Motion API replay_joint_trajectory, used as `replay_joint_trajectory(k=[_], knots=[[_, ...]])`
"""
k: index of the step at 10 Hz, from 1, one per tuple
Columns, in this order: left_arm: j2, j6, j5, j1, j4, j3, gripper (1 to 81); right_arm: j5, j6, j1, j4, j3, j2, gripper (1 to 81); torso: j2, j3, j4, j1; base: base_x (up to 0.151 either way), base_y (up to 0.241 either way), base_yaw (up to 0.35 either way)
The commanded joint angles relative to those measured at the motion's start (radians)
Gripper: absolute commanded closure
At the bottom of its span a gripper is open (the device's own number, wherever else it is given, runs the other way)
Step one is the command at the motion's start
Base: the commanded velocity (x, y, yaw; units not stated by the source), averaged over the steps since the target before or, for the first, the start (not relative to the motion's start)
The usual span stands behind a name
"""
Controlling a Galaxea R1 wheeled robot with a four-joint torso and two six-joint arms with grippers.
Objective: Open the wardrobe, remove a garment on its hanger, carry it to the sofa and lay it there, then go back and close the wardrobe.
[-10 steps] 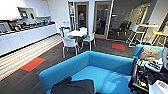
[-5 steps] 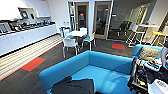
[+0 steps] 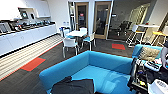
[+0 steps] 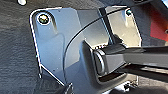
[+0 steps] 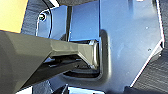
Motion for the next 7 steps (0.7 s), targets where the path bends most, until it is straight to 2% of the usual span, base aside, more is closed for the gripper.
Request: replay_joint_trajectory(k=[1, 5, 7], knots=[[-0.012, 0.002, 0.034, -0.035, 0.008, -0.008, 1.0, -0.050, -0.004, 0.020, 0.006, 0.000, 0.011, 1.0, 0.000, 0.000, 0.000, 0.000, 0.000, 0.000, 0.000], [-0.012, 0.007, 0.036, -0.035, 0.016, -0.008, 1.0, -0.050, -0.004, 0.020, 0.006, -0.002, 0.011, 1.0, 0.000, 0.000, 0.000, 0.000, 0.000, 0.000, 0.000], [-0.013, 0.005, 0.036, -0.035, 0.016, -0.008, 1.0, -0.050, -0.004, 0.018, 0.006, -0.002, 0.011, 1.0, 0.000, 0.000, 0.000, 0.000, 0.000, 0.000, 0.149]])
